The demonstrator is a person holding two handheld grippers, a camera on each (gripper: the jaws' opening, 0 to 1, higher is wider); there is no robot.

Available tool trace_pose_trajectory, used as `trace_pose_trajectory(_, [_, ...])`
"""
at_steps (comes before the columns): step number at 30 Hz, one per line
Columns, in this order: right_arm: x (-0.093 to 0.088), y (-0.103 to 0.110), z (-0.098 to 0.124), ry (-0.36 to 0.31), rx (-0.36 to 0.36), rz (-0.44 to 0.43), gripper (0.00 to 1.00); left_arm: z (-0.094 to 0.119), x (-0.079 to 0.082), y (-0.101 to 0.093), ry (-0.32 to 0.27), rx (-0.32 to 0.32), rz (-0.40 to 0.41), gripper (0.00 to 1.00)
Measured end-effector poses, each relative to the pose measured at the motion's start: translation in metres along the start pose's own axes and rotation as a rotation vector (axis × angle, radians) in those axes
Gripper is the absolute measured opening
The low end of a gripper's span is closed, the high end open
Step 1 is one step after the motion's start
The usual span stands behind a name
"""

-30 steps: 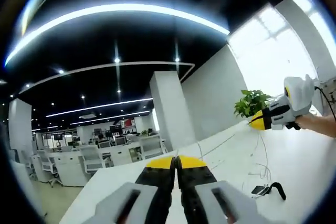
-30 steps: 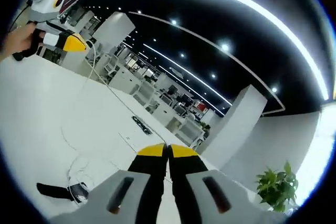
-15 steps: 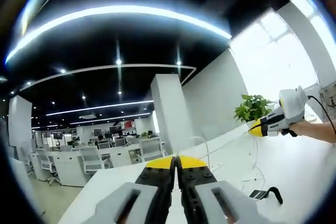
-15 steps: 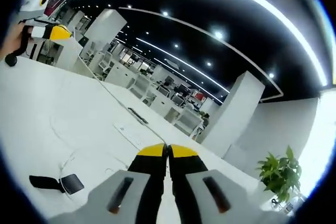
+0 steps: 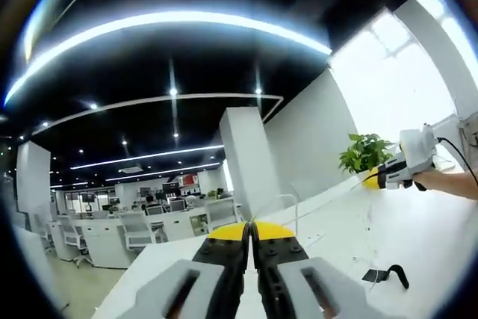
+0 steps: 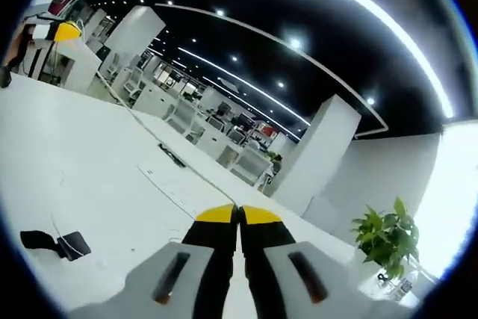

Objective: Peel open the Velcro strap on the desktop, arrange the wired earphones neatly onto it, and close the Velcro strap to secure them.

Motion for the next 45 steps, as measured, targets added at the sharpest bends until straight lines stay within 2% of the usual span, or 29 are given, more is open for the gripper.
trace_pose_trajectory(2, [-0.003, -0.002, 0.0, 0.009, 0.006, -0.023, 0.04, 0.0, 0.001, 0.0, -0.001, -0.001, 0.005, 0.06])
trace_pose_trajectory(8, [-0.013, -0.009, -0.001, 0.029, -0.017, -0.024, 0.04, 0.001, 0.001, 0.002, -0.002, 0.007, -0.002, 0.06])
trace_pose_trajectory(30, [-0.067, -0.037, 0.001, 0.138, -0.052, -0.077, 0.04, 0.008, 0.001, 0.019, -0.007, 0.061, -0.019, 0.06])
trace_pose_trajectory(34, [-0.075, -0.041, 0.003, 0.153, -0.052, -0.096, 0.04, 0.01, 0.0, 0.025, -0.005, 0.077, -0.017, 0.06])
trace_pose_trajectory(38, [-0.084, -0.043, 0.004, 0.157, -0.039, -0.163, 0.04, 0.013, -0.003, 0.031, -0.001, 0.086, -0.005, 0.06])
trace_pose_trajectory(45, [-0.096, -0.047, 0.005, 0.174, -0.035, -0.165, 0.04, 0.016, -0.013, 0.037, 0.022, 0.102, 0.006, 0.06])
Point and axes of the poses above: the point that each gripper's makers call its tool centre point, and the gripper's own axes: z roughly backward along the fingers, y roughly to its left, x roughly out of its top, the point moved 7 cm from there along z, roughly backward along the fingers, and after that the axes turned 8 degrees about -y, right-handed, at the moved point
